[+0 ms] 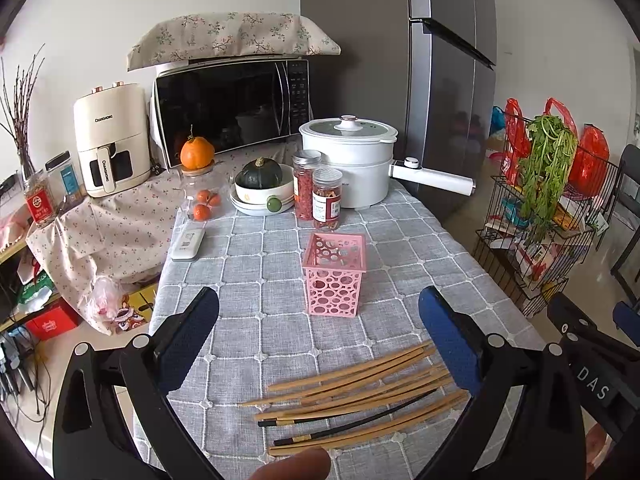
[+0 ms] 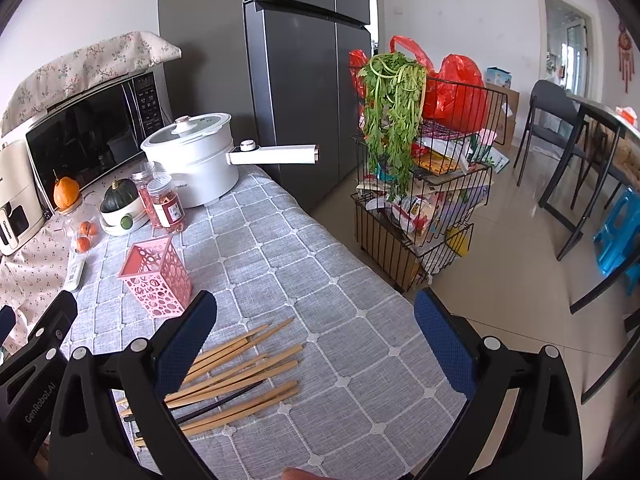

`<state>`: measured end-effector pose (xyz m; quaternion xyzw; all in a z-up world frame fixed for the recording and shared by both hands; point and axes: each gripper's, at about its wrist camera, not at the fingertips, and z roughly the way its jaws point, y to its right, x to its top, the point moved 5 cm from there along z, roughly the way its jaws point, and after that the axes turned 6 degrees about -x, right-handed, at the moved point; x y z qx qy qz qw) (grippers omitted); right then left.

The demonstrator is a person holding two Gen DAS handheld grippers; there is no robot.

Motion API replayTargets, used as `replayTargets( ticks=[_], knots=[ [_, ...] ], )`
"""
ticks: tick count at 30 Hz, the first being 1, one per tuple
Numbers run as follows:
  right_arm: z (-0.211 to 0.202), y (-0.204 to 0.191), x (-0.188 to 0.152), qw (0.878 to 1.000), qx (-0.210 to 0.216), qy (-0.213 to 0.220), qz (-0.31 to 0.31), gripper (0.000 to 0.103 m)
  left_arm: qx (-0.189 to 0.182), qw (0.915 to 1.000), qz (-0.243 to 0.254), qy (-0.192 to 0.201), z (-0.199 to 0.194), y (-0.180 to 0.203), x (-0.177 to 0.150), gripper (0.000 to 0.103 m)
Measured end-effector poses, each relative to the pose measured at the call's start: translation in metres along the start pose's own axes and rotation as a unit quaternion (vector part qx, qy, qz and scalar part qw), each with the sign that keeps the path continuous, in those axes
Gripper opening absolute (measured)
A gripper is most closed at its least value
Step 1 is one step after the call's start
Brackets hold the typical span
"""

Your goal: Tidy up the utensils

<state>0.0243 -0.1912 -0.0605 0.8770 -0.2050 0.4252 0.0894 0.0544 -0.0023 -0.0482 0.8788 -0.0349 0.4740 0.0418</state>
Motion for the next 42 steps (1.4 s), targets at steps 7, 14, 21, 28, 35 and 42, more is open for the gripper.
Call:
replayTargets(
  ticks=[7,14,21,28,35,42],
  knots=[
    [0.0008,0.0001,-0.0007,1.000,-0.001,0.000,0.001,0.096,0.004,1.0000,-0.001,-0.001,0.0010,-0.0021,0.0000,0.096],
    [0.0009,0.0010,-0.0016,1.000,-0.001,-0.003,0.003,0.096,0.003,1.0000,0.000,-0.001,0.0017,-0.0015,-0.0011,0.096],
    [0.0007,0.0008,-0.0014,1.000,-0.002,-0.005,0.002,0.096,0.004,1.0000,-0.003,0.001,0.0016,-0.0027,-0.0007,0.096],
    [0.0020,-0.0006,-0.0008,1.000,-0.003,-0.007,0.002,0.096,0.005,1.0000,-0.003,0.001,0.0019,-0.0027,-0.0008,0.096],
    [0.0026,-0.0005,-0.0010,1.000,-0.003,-0.009,0.002,0.096,0.006,1.0000,-0.002,-0.001,0.0022,-0.0027,-0.0019,0.096],
    [0.0036,-0.0004,-0.0020,1.000,-0.003,-0.011,0.002,0.096,0.006,1.0000,-0.003,-0.001,0.0027,-0.0018,-0.0026,0.096]
  ],
)
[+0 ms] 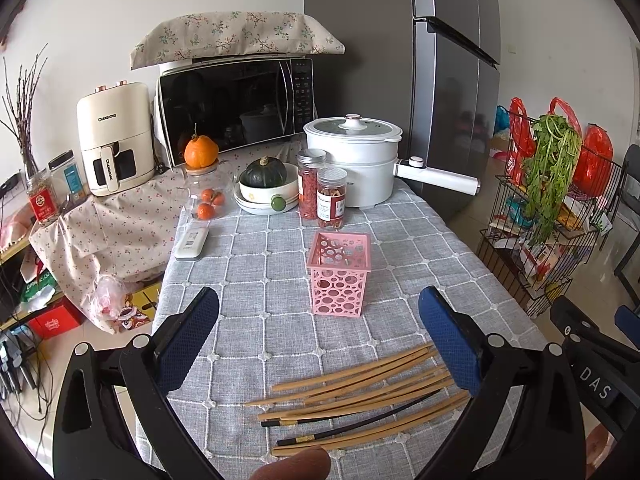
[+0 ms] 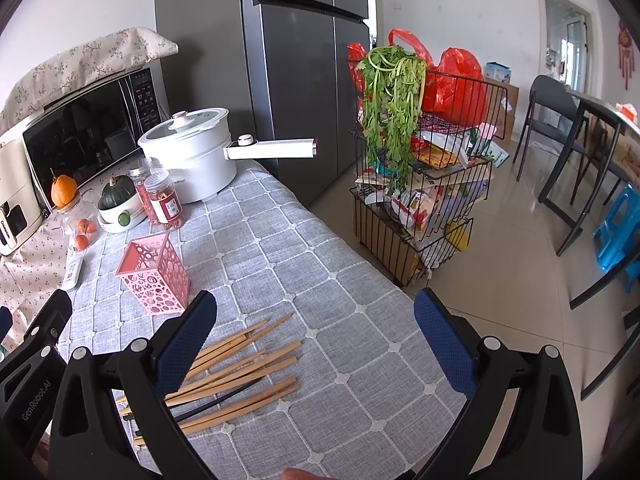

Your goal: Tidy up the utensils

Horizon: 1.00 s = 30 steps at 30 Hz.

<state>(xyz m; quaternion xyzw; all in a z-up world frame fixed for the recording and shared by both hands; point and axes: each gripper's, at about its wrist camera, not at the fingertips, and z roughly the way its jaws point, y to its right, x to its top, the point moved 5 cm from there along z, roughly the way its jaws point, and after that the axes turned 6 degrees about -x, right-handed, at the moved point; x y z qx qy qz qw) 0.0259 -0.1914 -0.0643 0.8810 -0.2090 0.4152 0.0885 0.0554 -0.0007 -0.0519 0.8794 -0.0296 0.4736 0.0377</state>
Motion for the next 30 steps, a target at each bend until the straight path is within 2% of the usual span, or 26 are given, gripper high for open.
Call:
replayTargets(
  ticks=[30],
  knots=[
    [0.0061,0.0008,-0.0034,1.000,0.009,-0.021,0.008,0.096,0.001,0.9999,0.002,-0.011,0.0039,-0.0050,-0.0073,0.096]
  ],
)
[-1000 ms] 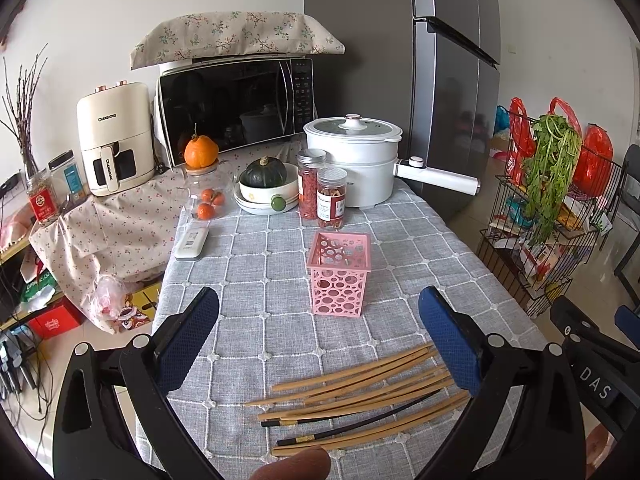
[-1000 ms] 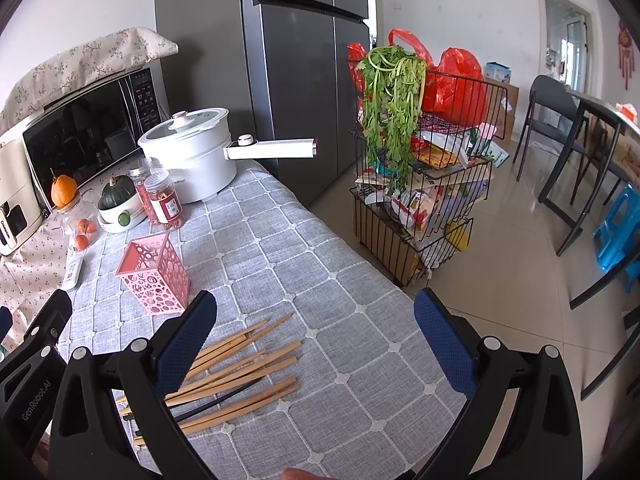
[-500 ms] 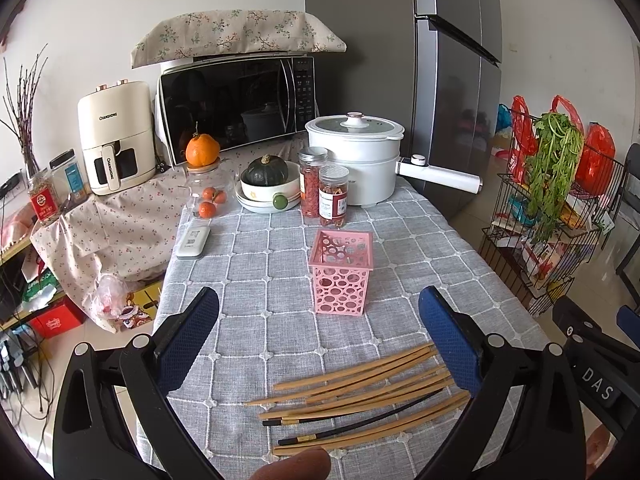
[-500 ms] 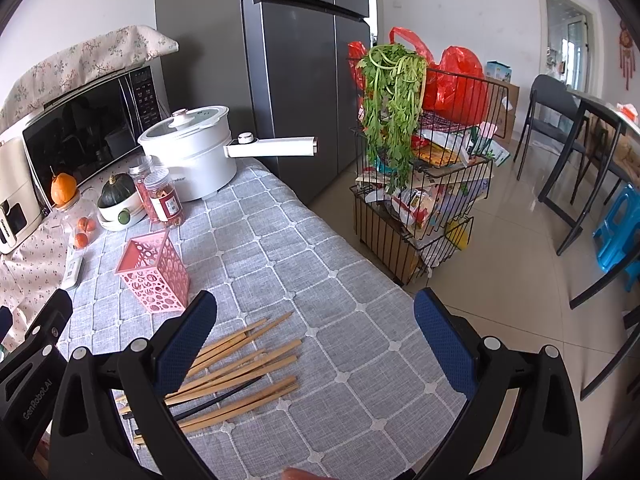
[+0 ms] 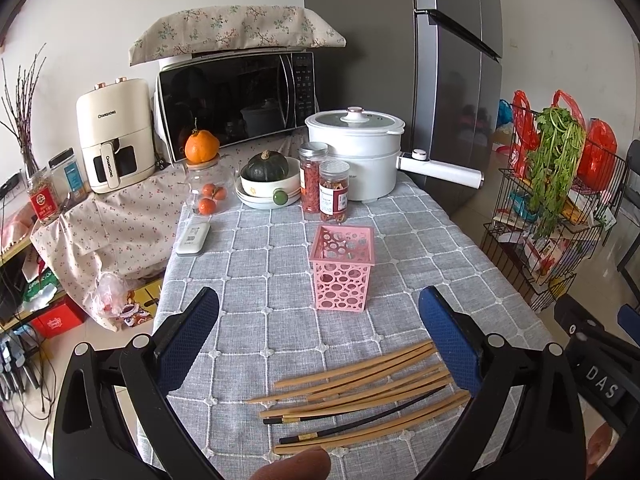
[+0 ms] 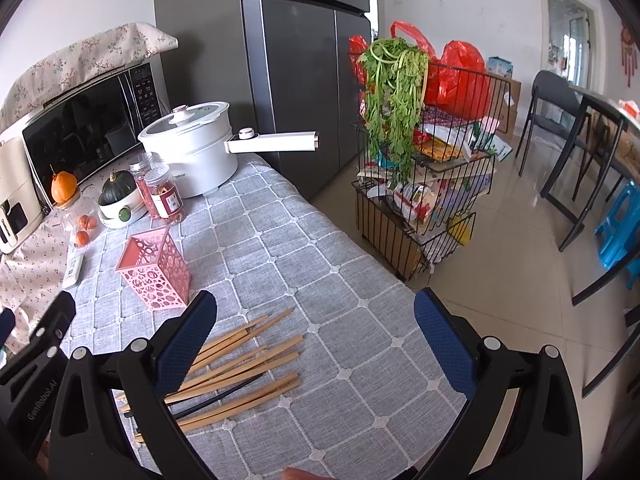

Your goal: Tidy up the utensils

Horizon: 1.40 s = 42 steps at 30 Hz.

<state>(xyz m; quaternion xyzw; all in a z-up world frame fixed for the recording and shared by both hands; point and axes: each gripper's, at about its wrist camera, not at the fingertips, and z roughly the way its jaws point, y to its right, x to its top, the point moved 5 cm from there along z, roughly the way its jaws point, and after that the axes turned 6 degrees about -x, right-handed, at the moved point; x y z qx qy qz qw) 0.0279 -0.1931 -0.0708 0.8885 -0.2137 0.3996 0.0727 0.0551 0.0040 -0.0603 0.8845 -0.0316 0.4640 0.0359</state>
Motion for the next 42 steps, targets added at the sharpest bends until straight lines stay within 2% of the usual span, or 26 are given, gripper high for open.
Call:
replayTargets(
  ticks=[3,5,7,10,12,14,16,18,20,23,25,27,28,29,32,34,35,37,39,40,41,42],
  knots=[
    [0.007,0.005,0.000,0.999,0.021,-0.022,0.024,0.096,-0.006,0.9996,0.005,-0.026,0.014,0.002,-0.008,0.096],
    [0.020,0.013,-0.002,0.994,0.057,-0.062,0.063,0.096,-0.021,0.9977,0.015,-0.062,0.029,0.005,-0.017,0.096],
    [0.034,0.021,-0.005,0.985,0.092,-0.107,0.103,0.096,-0.048,0.9924,0.035,-0.108,0.047,0.011,-0.030,0.096],
    [0.065,0.034,-0.016,0.950,0.161,-0.196,0.182,0.096,-0.092,0.9751,0.075,-0.188,0.079,0.024,-0.053,0.096],
    [0.083,0.041,-0.024,0.926,0.184,-0.241,0.226,0.096,-0.121,0.9601,0.098,-0.232,0.100,0.031,-0.064,0.096],
    [0.095,0.048,-0.029,0.909,0.192,-0.266,0.258,0.096,-0.141,0.9449,0.130,-0.265,0.119,0.045,-0.070,0.096],
    [0.104,0.053,-0.032,0.895,0.200,-0.282,0.282,0.096,-0.153,0.9240,0.172,-0.306,0.139,0.061,-0.073,0.096],
    [0.112,0.053,-0.035,0.877,0.219,-0.301,0.304,0.096,-0.152,0.9128,0.194,-0.326,0.154,0.074,-0.071,0.096],
    [0.117,0.052,-0.036,0.864,0.230,-0.317,0.318,0.096,-0.162,0.9004,0.192,-0.355,0.171,0.085,-0.071,0.096],
    [0.122,0.054,-0.039,0.856,0.228,-0.335,0.320,0.096,-0.167,0.8827,0.183,-0.399,0.190,0.095,-0.077,0.091],
    [0.127,0.052,-0.045,0.847,0.233,-0.350,0.326,0.096,-0.170,0.8778,0.190,-0.405,0.197,0.100,-0.078,0.076],
    [0.132,0.050,-0.050,0.836,0.240,-0.365,0.332,0.096,-0.176,0.8753,0.188,-0.409,0.204,0.105,-0.078,0.070],
    [0.133,0.051,-0.053,0.834,0.241,-0.368,0.334,0.096,-0.176,0.8728,0.189,-0.414,0.207,0.106,-0.080,0.061],
    [0.134,0.051,-0.054,0.833,0.241,-0.370,0.334,0.096,-0.178,0.8694,0.190,-0.420,0.211,0.106,-0.082,0.058],
    [0.135,0.050,-0.055,0.837,0.234,-0.369,0.329,0.096,-0.193,0.8672,0.189,-0.418,0.217,0.109,-0.079,0.057],
    [0.135,0.051,-0.053,0.845,0.225,-0.361,0.324,0.096,-0.191,0.8672,0.199,-0.414,0.221,0.111,-0.079,0.053],
    [0.136,0.052,-0.051,0.851,0.217,-0.355,0.320,0.096,-0.180,0.8668,0.214,-0.413,0.222,0.111,-0.080,0.046],
    [0.139,0.052,-0.048,0.863,0.198,-0.346,0.310,0.096,-0.181,0.8655,0.221,-0.412,0.221,0.112,-0.081,0.036],
    [0.146,0.050,-0.051,0.863,0.196,-0.351,0.306,0.096,-0.186,0.8690,0.223,-0.401,0.213,0.111,-0.078,0.031],
    [0.149,0.049,-0.052,0.863,0.195,-0.354,0.302,0.096,-0.191,0.8703,0.221,-0.397,0.209,0.110,-0.077,0.023],
    [0.151,0.048,-0.054,0.867,0.188,-0.354,0.296,0.096,-0.191,0.8728,0.216,-0.394,0.205,0.108,-0.076,0.015],
    [0.154,0.045,-0.053,0.877,0.173,-0.348,0.283,0.096,-0.189,0.8764,0.216,-0.386,0.201,0.105,-0.075,0.014]
  ],
)
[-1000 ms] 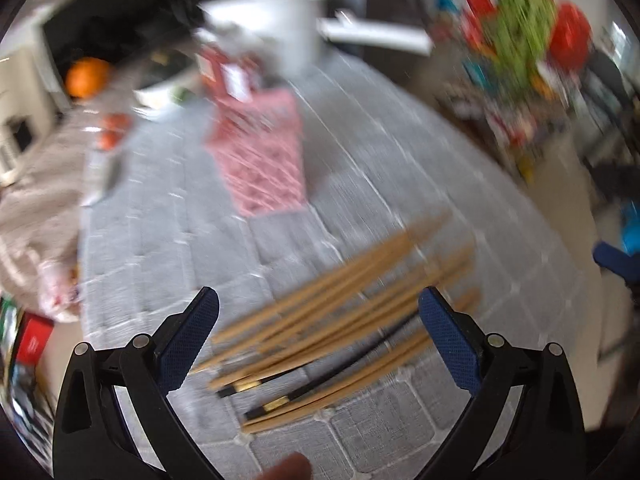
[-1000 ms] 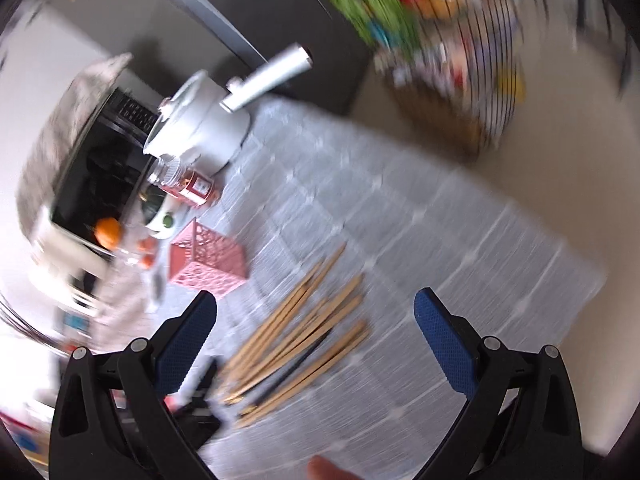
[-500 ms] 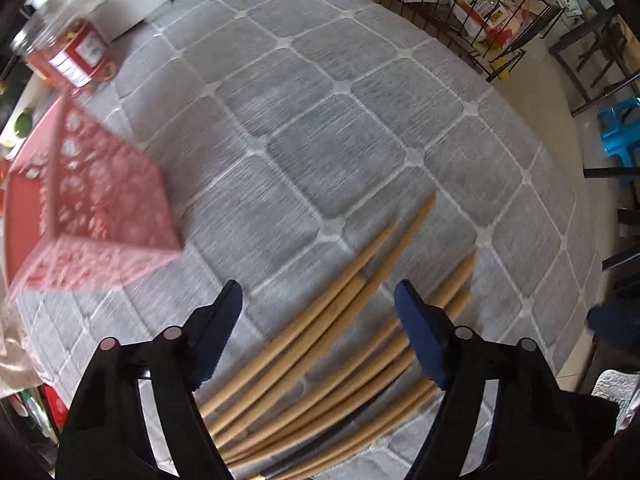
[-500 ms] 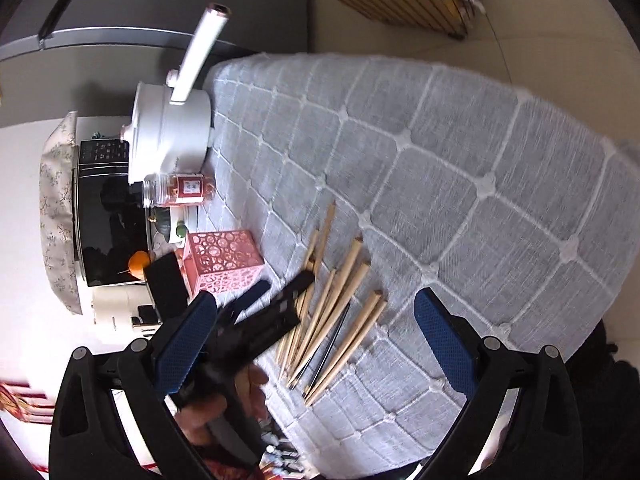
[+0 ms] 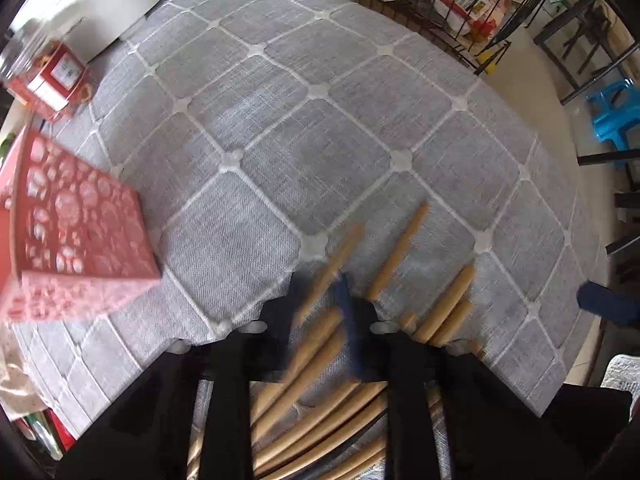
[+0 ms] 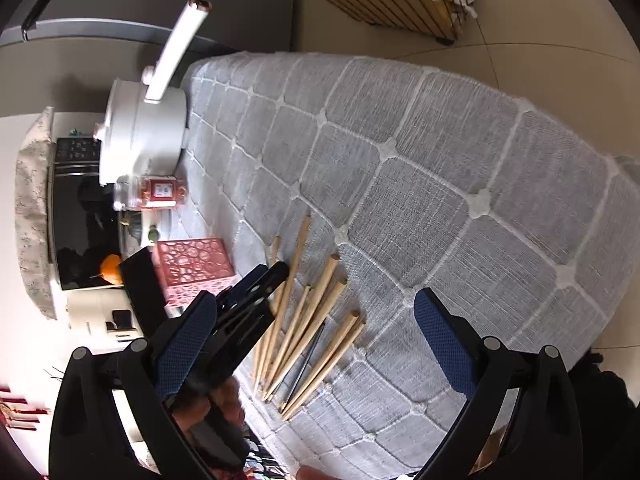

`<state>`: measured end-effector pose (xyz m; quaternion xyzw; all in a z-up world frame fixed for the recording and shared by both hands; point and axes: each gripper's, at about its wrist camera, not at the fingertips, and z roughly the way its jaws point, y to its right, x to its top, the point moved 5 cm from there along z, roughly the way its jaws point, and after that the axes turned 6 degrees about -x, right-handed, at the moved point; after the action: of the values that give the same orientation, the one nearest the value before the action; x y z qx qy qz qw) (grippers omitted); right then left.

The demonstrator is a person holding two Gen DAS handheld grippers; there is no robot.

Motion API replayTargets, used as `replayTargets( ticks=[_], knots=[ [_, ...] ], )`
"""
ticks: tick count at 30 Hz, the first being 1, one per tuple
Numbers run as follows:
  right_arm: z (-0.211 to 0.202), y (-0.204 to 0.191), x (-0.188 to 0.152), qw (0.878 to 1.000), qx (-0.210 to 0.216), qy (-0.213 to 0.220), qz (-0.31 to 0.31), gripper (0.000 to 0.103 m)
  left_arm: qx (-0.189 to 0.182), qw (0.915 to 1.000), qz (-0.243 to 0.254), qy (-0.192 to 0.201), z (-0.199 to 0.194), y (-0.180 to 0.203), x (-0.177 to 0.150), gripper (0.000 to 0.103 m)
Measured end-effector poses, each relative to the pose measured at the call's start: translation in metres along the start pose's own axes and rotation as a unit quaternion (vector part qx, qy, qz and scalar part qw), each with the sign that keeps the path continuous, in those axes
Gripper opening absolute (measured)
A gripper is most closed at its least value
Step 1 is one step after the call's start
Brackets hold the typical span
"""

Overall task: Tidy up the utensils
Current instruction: 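Grasp a bamboo chopstick with the left tool while the right tool lowers toward the pile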

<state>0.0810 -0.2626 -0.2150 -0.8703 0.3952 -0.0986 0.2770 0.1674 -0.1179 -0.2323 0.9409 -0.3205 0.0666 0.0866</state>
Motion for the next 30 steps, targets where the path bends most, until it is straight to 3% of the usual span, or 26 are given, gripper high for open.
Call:
replayTargets(
  ticks=[7,15,20,24,28,30],
  knots=[
    [0.002,-0.027,-0.002,0.989,-0.089,0.083,-0.081,0.096,-0.005,0.9950,-0.044,0.090,-0.044,-0.027,-0.022,0.012],
    [0.019,-0.050,-0.013,0.977,-0.136,0.107,-0.123,0.096,-0.032,0.9745,-0.076,0.209,-0.136,-0.037,-0.071,0.012],
    [0.022,-0.067,-0.020,0.968,-0.155,0.127,-0.153,0.095,-0.034,0.9628,-0.080,0.256,-0.170,-0.037,-0.093,0.012],
    [0.038,-0.071,-0.014,0.978,-0.129,0.077,-0.145,0.080,-0.034,0.9558,-0.083,0.280,-0.188,-0.041,-0.114,0.011],
    [0.059,-0.077,-0.012,0.974,-0.155,0.066,-0.153,0.057,-0.035,0.9529,-0.084,0.289,-0.198,-0.047,-0.121,0.011],
    [0.073,-0.081,-0.014,0.974,-0.159,0.052,-0.156,0.052,-0.034,0.9512,-0.087,0.294,-0.201,-0.048,-0.121,0.011]
  ],
)
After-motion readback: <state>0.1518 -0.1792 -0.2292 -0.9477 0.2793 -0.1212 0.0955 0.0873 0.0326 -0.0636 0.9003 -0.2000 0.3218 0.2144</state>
